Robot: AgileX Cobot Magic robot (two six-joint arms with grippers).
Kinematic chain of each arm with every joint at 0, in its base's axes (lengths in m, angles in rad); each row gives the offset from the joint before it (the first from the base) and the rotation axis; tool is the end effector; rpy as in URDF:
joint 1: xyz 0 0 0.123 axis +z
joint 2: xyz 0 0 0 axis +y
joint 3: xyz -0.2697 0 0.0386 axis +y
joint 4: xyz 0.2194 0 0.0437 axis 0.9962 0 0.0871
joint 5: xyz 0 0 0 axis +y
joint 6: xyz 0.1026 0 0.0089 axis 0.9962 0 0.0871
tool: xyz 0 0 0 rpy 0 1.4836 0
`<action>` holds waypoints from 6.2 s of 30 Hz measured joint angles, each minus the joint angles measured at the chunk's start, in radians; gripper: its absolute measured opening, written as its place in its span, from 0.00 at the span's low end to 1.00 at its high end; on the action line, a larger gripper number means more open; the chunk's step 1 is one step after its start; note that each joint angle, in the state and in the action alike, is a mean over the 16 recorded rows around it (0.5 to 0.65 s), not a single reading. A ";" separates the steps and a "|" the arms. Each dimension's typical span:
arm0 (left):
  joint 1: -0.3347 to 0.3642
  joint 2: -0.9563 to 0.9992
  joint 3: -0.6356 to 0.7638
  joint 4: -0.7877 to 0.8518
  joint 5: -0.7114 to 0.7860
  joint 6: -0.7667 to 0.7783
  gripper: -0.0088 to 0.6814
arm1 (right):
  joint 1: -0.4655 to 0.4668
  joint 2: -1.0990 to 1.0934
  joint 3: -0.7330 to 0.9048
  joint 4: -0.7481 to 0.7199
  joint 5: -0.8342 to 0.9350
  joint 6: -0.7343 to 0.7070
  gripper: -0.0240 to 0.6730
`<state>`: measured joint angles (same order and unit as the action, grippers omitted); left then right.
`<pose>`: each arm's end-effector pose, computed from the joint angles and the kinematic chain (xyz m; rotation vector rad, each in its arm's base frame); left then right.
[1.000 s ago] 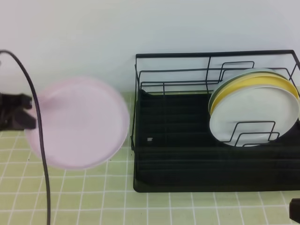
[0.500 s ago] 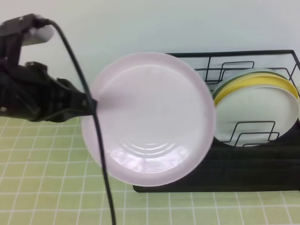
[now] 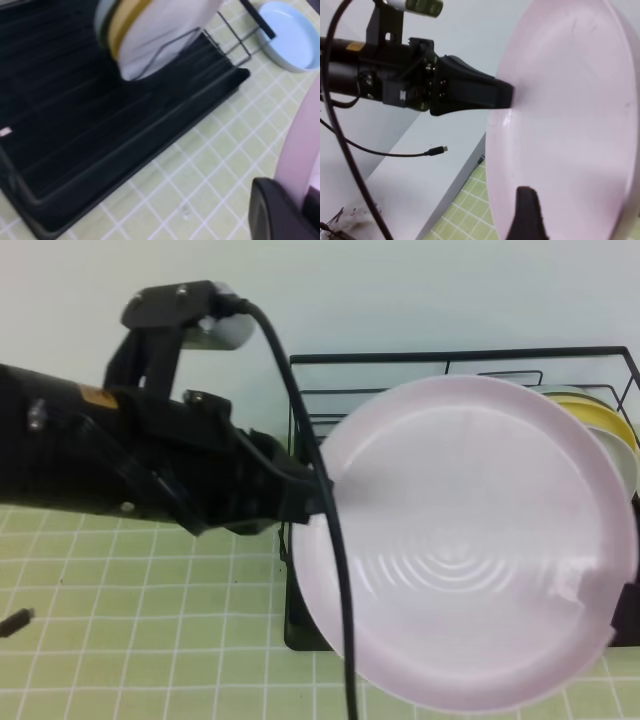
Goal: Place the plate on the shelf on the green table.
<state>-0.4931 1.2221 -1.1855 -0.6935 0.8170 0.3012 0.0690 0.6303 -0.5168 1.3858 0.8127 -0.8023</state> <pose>0.1871 -0.1551 0.3712 0.5915 2.1995 -0.9203 0.0929 0.0801 0.3161 -0.2007 1.8498 1.1092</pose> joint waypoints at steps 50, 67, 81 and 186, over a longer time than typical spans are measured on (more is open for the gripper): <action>-0.102 -0.031 0.000 -0.034 0.082 0.005 0.13 | 0.022 0.462 -0.673 -0.989 -0.033 -0.636 0.03; -0.102 -0.031 0.000 0.047 0.130 0.009 0.01 | 0.050 0.751 -0.824 -1.032 0.018 -0.771 0.03; -0.102 -0.031 0.000 0.069 0.132 0.009 0.01 | 0.050 0.839 -0.824 -1.035 -0.024 -0.779 0.03; -0.006 -0.432 0.587 -0.100 -0.586 0.288 0.01 | 0.026 -0.558 0.350 -0.957 -0.382 0.330 0.03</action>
<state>-0.4995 0.7897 -0.5984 -0.7930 0.2312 0.5893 0.0954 0.0722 -0.1664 0.4283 0.4308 -0.4724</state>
